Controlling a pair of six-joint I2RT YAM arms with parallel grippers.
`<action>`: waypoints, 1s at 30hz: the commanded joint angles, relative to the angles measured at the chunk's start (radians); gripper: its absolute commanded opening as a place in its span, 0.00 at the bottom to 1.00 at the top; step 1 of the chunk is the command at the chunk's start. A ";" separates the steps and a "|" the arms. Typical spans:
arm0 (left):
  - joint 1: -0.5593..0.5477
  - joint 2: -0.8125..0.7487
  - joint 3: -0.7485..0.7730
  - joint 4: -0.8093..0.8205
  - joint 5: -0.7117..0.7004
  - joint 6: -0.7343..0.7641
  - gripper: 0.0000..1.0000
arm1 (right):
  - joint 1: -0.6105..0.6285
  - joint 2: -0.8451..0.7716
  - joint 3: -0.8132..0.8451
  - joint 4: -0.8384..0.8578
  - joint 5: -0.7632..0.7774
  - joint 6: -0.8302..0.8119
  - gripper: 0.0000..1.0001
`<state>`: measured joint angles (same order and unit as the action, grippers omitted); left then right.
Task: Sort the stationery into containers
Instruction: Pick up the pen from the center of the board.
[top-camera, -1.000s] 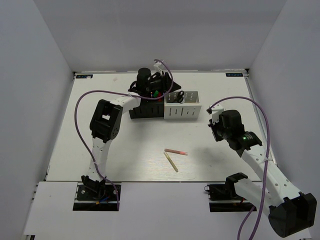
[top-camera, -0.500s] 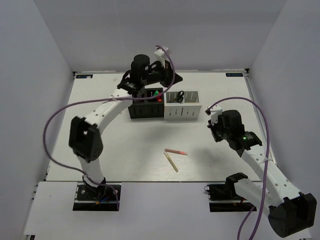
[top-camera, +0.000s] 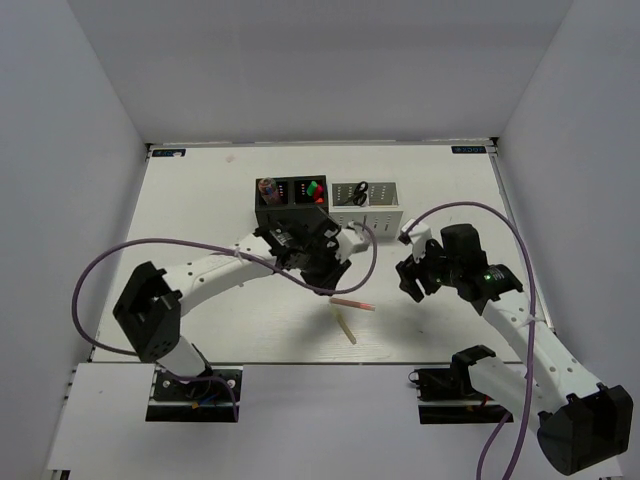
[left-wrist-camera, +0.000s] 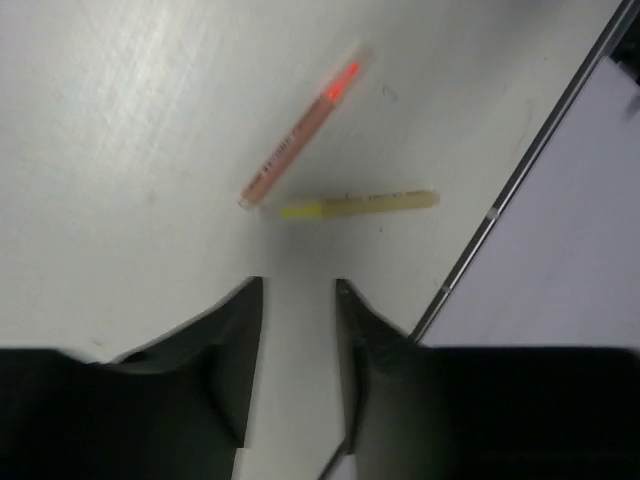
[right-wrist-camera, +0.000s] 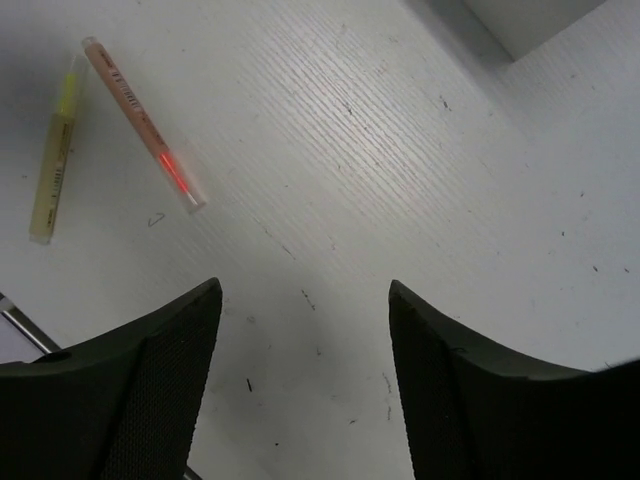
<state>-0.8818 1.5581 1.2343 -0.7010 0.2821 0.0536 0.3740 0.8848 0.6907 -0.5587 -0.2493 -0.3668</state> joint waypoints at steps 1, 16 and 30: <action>-0.032 -0.003 -0.004 -0.032 -0.018 0.107 0.31 | -0.004 -0.015 0.006 -0.020 -0.036 -0.041 0.70; -0.082 0.261 0.155 -0.003 0.005 0.264 0.61 | -0.020 -0.026 0.007 -0.035 -0.019 -0.069 0.59; -0.160 0.398 0.206 0.049 -0.078 0.279 0.60 | -0.038 -0.040 0.016 -0.046 -0.004 -0.073 0.60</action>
<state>-1.0142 1.9553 1.4166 -0.6678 0.2405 0.3058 0.3439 0.8635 0.6907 -0.6086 -0.2535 -0.4305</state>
